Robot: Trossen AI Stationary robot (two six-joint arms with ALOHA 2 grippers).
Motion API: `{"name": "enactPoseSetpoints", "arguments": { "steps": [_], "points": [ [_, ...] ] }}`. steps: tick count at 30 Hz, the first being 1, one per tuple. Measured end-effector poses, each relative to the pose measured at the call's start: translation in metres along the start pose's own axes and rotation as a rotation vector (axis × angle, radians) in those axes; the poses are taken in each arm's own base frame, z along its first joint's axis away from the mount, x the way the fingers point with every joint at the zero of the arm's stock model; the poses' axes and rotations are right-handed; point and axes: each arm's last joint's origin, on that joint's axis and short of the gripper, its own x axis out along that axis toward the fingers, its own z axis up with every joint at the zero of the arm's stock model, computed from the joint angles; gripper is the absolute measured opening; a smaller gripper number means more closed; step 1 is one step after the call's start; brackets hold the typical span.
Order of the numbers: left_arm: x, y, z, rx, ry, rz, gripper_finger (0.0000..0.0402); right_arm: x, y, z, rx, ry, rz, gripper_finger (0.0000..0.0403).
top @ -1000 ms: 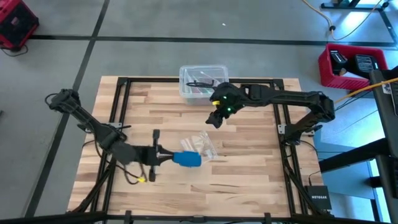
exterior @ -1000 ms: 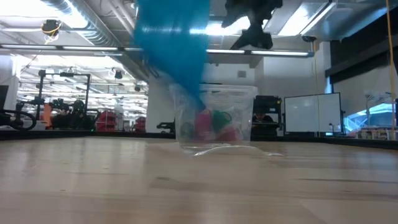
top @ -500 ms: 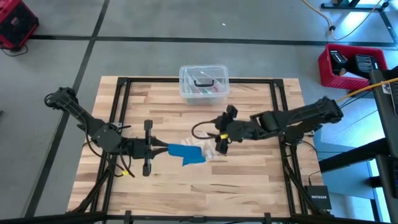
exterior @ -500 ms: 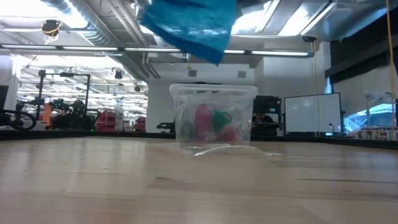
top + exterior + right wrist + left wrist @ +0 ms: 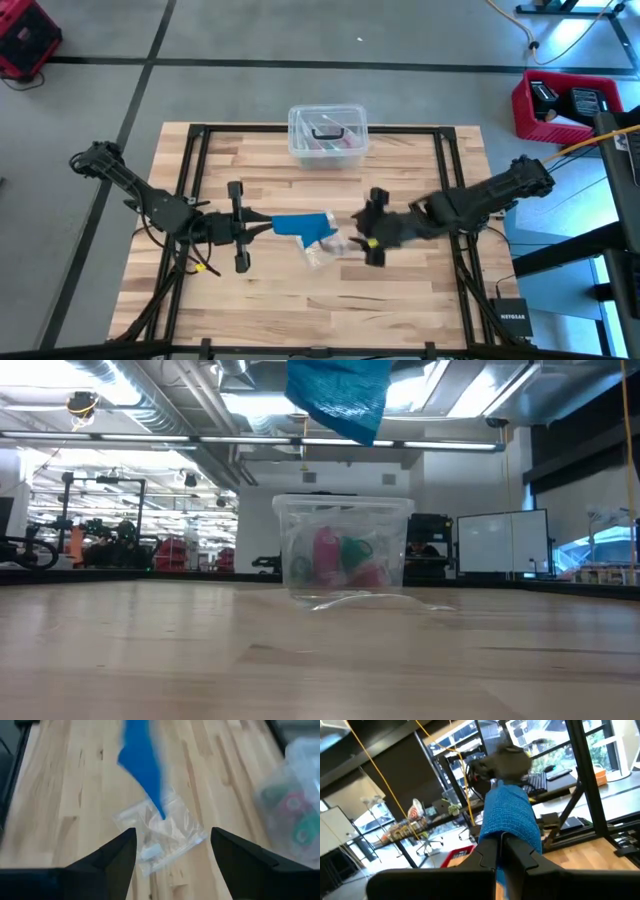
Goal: Roll bandage
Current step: Roll the blue bandage
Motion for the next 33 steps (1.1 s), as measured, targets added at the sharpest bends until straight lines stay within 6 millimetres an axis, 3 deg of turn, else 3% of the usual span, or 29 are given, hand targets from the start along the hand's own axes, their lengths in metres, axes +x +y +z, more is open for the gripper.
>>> {"name": "enactPoseSetpoints", "arguments": {
  "steps": [3, 7, 12, 17, 21, 30, 33],
  "points": [
    [0.0, 0.0, 0.0, 0.016, -0.002, 0.002, 0.0001, 0.007, 0.013, -0.015, -0.072, -0.118, -0.011, 0.0257],
    [0.0, 0.001, 0.001, 0.009, -0.009, 0.005, 0.0001, 0.034, 0.019, -0.037, -0.074, -0.319, 0.011, 0.0257],
    [-0.001, 0.0, 0.001, 0.014, -0.011, -0.001, 0.0002, 0.061, 0.006, -0.059, 0.004, -0.504, -0.012, 0.0257],
    [0.0, 0.001, 0.001, 0.031, -0.012, 0.002, 0.0002, 0.064, 0.0, -0.052, 0.059, -0.707, 0.136, 0.0257],
    [0.002, 0.001, 0.0, 0.033, -0.015, -0.005, 0.0002, 0.079, 0.001, -0.05, 0.04, -0.748, 0.223, 0.0257],
    [0.006, 0.005, -0.002, 0.038, -0.01, 0.013, 0.0002, 0.09, 0.006, -0.032, 0.015, -0.809, 0.178, 0.0255],
    [0.006, 0.005, -0.001, 0.039, -0.012, 0.014, 0.0002, 0.092, 0.007, -0.027, -0.01, -0.813, 0.151, 0.0233]
  ]
}}
